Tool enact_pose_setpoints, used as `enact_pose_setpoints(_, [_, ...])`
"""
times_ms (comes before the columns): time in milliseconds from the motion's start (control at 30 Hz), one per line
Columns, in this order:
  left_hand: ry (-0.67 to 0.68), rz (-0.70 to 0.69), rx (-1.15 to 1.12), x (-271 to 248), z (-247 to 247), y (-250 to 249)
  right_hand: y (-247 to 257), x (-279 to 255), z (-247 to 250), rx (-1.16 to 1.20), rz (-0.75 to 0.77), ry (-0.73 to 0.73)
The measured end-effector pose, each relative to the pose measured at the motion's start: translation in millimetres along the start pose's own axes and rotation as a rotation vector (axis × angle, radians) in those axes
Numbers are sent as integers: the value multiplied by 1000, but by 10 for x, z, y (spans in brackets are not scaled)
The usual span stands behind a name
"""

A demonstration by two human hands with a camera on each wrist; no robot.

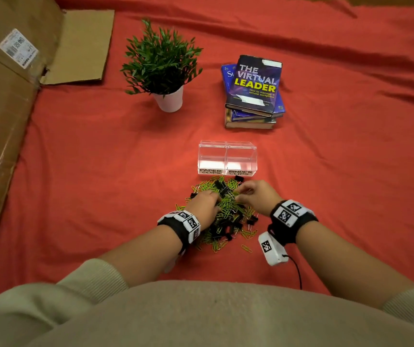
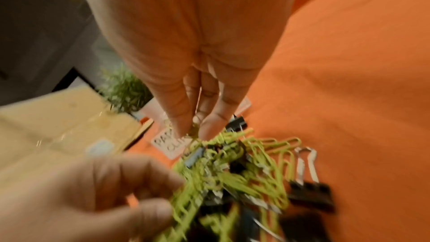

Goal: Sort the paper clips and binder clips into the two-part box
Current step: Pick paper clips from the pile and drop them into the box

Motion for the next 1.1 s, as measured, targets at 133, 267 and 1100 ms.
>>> enact_pose_setpoints(133, [33,103,-129,12,-5,117,250,59,162,191,-33,26])
enact_pose_setpoints(267, [50,149,-223,-8,-2,159,641,322,195,289,18,8])
enact_pose_setpoints(1100, [-145,220,-282,673,1089,500,102,106,-355,-547,189,33])
Point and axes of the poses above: each hand's wrist, its own x-axis towards the middle knuckle, its own z-axis out of the back of the hand, y = z × x, the point moved 9 cm from there along x, towards the middle knuckle, and after that the axes turned 15 degrees about x, right-handed, at the moved point
